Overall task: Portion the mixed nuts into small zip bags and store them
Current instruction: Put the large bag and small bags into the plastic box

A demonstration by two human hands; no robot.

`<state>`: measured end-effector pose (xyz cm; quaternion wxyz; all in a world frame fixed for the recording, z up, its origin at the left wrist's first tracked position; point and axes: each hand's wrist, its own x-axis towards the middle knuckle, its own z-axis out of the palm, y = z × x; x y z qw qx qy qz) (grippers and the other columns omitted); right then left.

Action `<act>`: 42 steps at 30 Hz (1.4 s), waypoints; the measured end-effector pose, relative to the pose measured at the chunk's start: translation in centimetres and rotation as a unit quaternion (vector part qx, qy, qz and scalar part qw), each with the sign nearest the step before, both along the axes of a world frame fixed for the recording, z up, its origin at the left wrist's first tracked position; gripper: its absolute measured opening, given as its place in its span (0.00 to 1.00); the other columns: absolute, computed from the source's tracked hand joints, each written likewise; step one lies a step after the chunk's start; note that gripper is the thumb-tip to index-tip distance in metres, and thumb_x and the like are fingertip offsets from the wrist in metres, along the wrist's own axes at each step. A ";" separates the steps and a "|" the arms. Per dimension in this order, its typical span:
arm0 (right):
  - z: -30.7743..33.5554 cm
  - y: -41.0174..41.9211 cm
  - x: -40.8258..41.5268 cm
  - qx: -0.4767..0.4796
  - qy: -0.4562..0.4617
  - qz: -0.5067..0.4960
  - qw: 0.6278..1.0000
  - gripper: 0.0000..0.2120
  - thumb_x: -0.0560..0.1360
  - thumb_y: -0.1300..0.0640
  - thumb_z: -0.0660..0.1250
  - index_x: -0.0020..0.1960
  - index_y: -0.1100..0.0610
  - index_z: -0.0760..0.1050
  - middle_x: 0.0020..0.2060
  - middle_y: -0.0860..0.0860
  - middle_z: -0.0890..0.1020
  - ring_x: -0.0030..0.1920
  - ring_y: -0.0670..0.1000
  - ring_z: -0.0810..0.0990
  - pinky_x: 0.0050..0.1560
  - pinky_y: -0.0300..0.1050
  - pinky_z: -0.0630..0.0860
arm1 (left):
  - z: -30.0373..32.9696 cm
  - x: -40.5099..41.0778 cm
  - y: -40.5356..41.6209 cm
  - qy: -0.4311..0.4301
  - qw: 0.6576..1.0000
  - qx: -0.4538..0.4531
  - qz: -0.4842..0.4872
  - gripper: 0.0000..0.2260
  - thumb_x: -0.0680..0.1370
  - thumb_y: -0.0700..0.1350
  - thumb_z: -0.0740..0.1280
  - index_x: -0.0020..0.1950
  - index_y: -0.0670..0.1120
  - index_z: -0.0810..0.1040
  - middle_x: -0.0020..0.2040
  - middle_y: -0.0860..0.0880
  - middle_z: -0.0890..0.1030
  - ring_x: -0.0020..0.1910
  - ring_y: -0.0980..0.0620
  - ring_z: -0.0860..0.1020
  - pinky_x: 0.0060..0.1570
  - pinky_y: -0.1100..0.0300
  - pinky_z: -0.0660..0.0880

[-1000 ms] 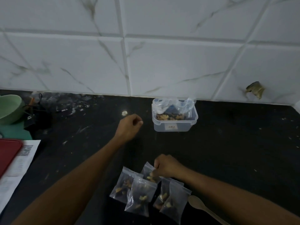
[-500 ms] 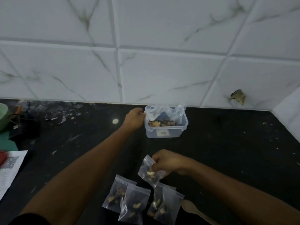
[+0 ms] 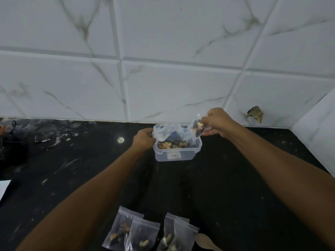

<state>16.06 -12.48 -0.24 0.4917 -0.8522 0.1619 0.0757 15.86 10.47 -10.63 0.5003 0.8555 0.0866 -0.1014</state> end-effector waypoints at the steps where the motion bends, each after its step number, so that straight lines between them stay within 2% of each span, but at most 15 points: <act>1: -0.3 0.1 0.6 -0.020 -0.009 -0.015 1.000 0.10 0.74 0.70 0.66 0.38 0.62 0.68 0.40 0.59 0.77 0.37 0.59 0.84 0.38 0.53 0.83 | 0.0 0.0 -0.1 -0.006 1.000 0.007 0.000 0.19 0.76 0.36 0.67 0.67 0.46 0.76 0.56 0.47 0.82 0.58 0.48 0.79 0.58 0.56 0.74; 5: -2.7 1.2 2.2 -0.131 0.011 -0.031 0.991 0.06 0.71 0.68 0.70 0.40 0.64 0.73 0.38 0.60 0.82 0.34 0.58 0.85 0.38 0.51 0.84 | -0.5 -0.1 -0.2 -0.021 1.000 0.014 -0.003 0.18 0.77 0.36 0.67 0.66 0.45 0.76 0.55 0.47 0.81 0.54 0.51 0.78 0.52 0.59 0.72; 8: -4.5 1.7 2.6 -0.218 0.032 0.010 0.975 0.05 0.70 0.66 0.72 0.42 0.64 0.75 0.35 0.59 0.82 0.31 0.56 0.84 0.36 0.48 0.83 | -0.9 -0.1 0.0 -0.028 1.000 0.008 -0.007 0.17 0.77 0.38 0.67 0.66 0.47 0.77 0.57 0.46 0.82 0.53 0.52 0.78 0.52 0.57 0.74; 12: -6.1 1.6 2.3 -0.358 0.016 0.082 0.930 0.07 0.68 0.63 0.73 0.42 0.61 0.75 0.37 0.57 0.81 0.35 0.55 0.82 0.39 0.50 0.83 | -1.3 -0.1 0.1 -0.037 0.999 -0.005 -0.010 0.18 0.77 0.38 0.68 0.67 0.48 0.76 0.57 0.48 0.82 0.55 0.52 0.79 0.51 0.57 0.75; 15: -6.2 1.8 2.2 -0.436 0.001 0.101 0.894 0.10 0.70 0.59 0.73 0.41 0.59 0.72 0.35 0.53 0.76 0.33 0.51 0.76 0.31 0.43 0.74 | -1.3 0.0 0.1 -0.038 0.999 -0.010 -0.009 0.17 0.77 0.38 0.67 0.66 0.47 0.76 0.56 0.49 0.81 0.53 0.54 0.78 0.51 0.58 0.74; 17: -6.6 2.1 2.4 -0.445 -0.001 0.114 0.888 0.07 0.72 0.59 0.71 0.41 0.59 0.72 0.34 0.53 0.76 0.30 0.49 0.73 0.27 0.40 0.67 | -1.3 0.1 0.2 -0.039 0.999 -0.004 -0.012 0.18 0.77 0.38 0.67 0.67 0.47 0.76 0.58 0.48 0.82 0.56 0.52 0.78 0.55 0.56 0.75; 19: -7.3 2.6 2.7 -0.433 -0.004 0.125 0.893 0.05 0.74 0.58 0.68 0.44 0.60 0.76 0.34 0.52 0.77 0.31 0.50 0.74 0.28 0.40 0.68 | -1.3 0.2 0.3 -0.040 0.999 0.000 -0.014 0.19 0.77 0.38 0.67 0.68 0.47 0.76 0.58 0.47 0.82 0.59 0.50 0.79 0.58 0.54 0.76; 22: -8.3 3.2 2.9 -0.450 0.001 0.132 0.883 0.09 0.77 0.55 0.66 0.51 0.61 0.77 0.37 0.53 0.76 0.34 0.51 0.74 0.32 0.43 0.69 | -1.4 0.3 0.4 -0.042 0.999 0.005 -0.019 0.18 0.77 0.38 0.68 0.67 0.47 0.76 0.58 0.47 0.82 0.58 0.50 0.79 0.59 0.53 0.77; 24: -8.7 3.3 2.6 -0.480 0.004 0.132 0.867 0.10 0.79 0.55 0.62 0.55 0.61 0.75 0.42 0.54 0.78 0.37 0.51 0.74 0.35 0.43 0.70 | -1.5 0.3 0.4 -0.045 0.999 0.006 -0.023 0.18 0.77 0.38 0.68 0.66 0.47 0.77 0.57 0.47 0.82 0.57 0.50 0.79 0.58 0.52 0.78; 26: -9.0 3.5 2.2 -0.535 0.012 0.134 0.834 0.10 0.79 0.56 0.61 0.57 0.60 0.75 0.48 0.55 0.79 0.41 0.52 0.76 0.40 0.44 0.71 | -1.6 0.4 0.5 -0.049 0.998 0.005 -0.026 0.17 0.76 0.38 0.68 0.64 0.47 0.78 0.56 0.48 0.83 0.56 0.50 0.80 0.58 0.52 0.78; 29: -9.4 3.8 2.0 -0.574 0.021 0.147 0.806 0.11 0.79 0.54 0.63 0.57 0.58 0.74 0.49 0.55 0.80 0.43 0.52 0.76 0.43 0.44 0.71 | -1.6 0.4 0.6 -0.050 0.998 0.003 -0.029 0.16 0.76 0.38 0.68 0.64 0.48 0.78 0.56 0.48 0.83 0.57 0.51 0.79 0.58 0.52 0.77; 32: -9.6 3.7 2.1 -0.566 0.021 0.149 0.810 0.12 0.79 0.53 0.63 0.59 0.58 0.73 0.47 0.54 0.78 0.41 0.51 0.75 0.42 0.45 0.71 | -1.7 0.4 0.6 -0.053 0.998 0.004 -0.034 0.17 0.77 0.38 0.68 0.66 0.47 0.77 0.57 0.48 0.82 0.57 0.51 0.78 0.56 0.55 0.76; 36: -9.4 3.3 2.4 -0.527 0.027 0.130 0.839 0.13 0.79 0.51 0.62 0.58 0.58 0.73 0.46 0.54 0.78 0.40 0.52 0.75 0.41 0.46 0.68 | -1.8 0.5 0.7 -0.049 0.998 -0.009 -0.037 0.16 0.77 0.39 0.68 0.65 0.47 0.77 0.58 0.47 0.82 0.58 0.51 0.79 0.57 0.54 0.77; 40: -9.8 3.4 1.7 -0.582 0.033 0.175 0.793 0.13 0.78 0.54 0.64 0.59 0.60 0.73 0.47 0.55 0.78 0.43 0.53 0.77 0.40 0.45 0.70 | -1.7 0.7 0.6 -0.052 0.998 -0.010 -0.031 0.17 0.77 0.39 0.69 0.65 0.48 0.77 0.58 0.49 0.82 0.57 0.54 0.78 0.55 0.57 0.76; 42: -9.6 3.4 1.6 -0.566 0.039 0.183 0.803 0.13 0.77 0.53 0.66 0.59 0.59 0.73 0.49 0.55 0.79 0.45 0.54 0.78 0.42 0.46 0.70 | -1.5 0.5 0.4 -0.052 0.998 -0.009 -0.031 0.17 0.77 0.38 0.68 0.65 0.48 0.77 0.57 0.50 0.81 0.53 0.56 0.77 0.51 0.60 0.74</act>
